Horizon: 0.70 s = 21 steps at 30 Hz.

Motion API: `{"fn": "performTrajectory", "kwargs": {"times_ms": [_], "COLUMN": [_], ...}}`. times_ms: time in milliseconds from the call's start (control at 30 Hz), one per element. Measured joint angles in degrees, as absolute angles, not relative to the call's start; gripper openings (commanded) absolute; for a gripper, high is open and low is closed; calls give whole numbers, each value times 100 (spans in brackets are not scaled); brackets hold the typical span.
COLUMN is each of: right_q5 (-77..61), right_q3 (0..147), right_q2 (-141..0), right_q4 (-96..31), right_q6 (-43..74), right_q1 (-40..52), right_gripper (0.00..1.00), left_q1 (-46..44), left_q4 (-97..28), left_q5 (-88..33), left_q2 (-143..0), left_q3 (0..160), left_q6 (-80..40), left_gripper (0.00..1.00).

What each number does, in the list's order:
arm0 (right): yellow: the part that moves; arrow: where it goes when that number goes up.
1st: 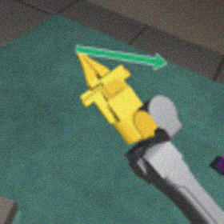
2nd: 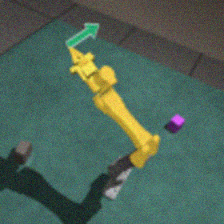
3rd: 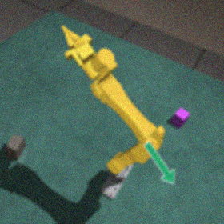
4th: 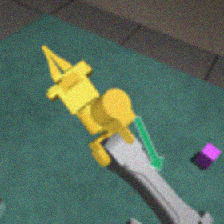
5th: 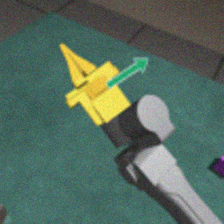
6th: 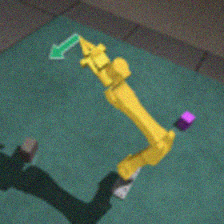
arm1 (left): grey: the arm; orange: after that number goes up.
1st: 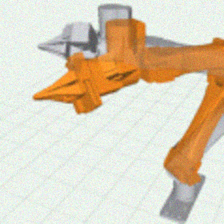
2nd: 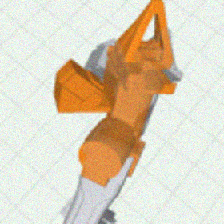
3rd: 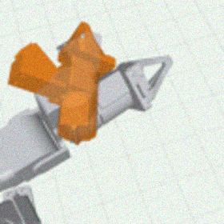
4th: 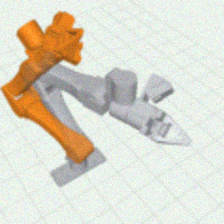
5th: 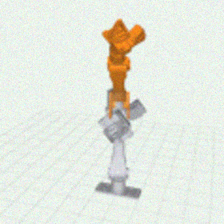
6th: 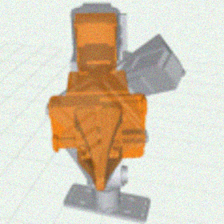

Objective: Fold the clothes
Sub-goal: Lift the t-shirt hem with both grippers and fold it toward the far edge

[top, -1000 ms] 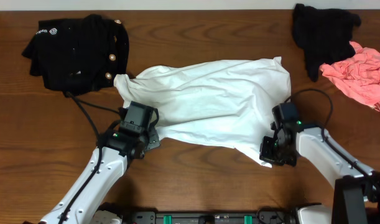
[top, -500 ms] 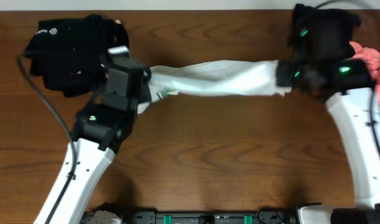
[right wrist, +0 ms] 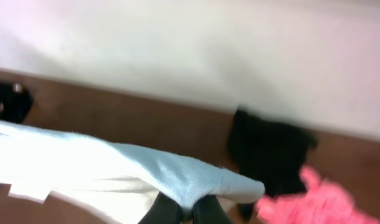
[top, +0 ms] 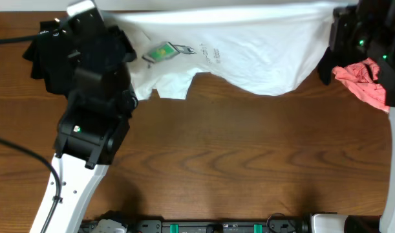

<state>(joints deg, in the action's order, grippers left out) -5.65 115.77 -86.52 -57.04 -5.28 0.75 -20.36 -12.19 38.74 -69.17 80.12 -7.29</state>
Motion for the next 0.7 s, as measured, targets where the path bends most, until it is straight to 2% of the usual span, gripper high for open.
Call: {"fn": "performTrajectory", "kwargs": {"times_ms": [267, 400, 533, 700], "right_q5": [-598, -593, -591, -388], "right_q3": [12302, 12392, 12407, 12409], "right_q2": [-8648, -8584, -8543, -8626], "right_q4": [-5297, -5312, -5461, -5472], "right_q6": [-1140, -1269, -1352, -1422], "right_q1": [75, 78, 80, 75], "right_gripper": [1, 1, 1, 1], "left_q1": [-2053, -2073, -2073, -2016], "left_q4": [808, 735, 71, -228], "left_q5": [4084, 4069, 4066, 4104], "left_q2": [-6619, -6296, -6097, -6514], "left_q3": [8023, 8023, 8036, 8038], "left_q6": [440, 676, 821, 888], "left_gripper": [6, 6, 6, 6]}}
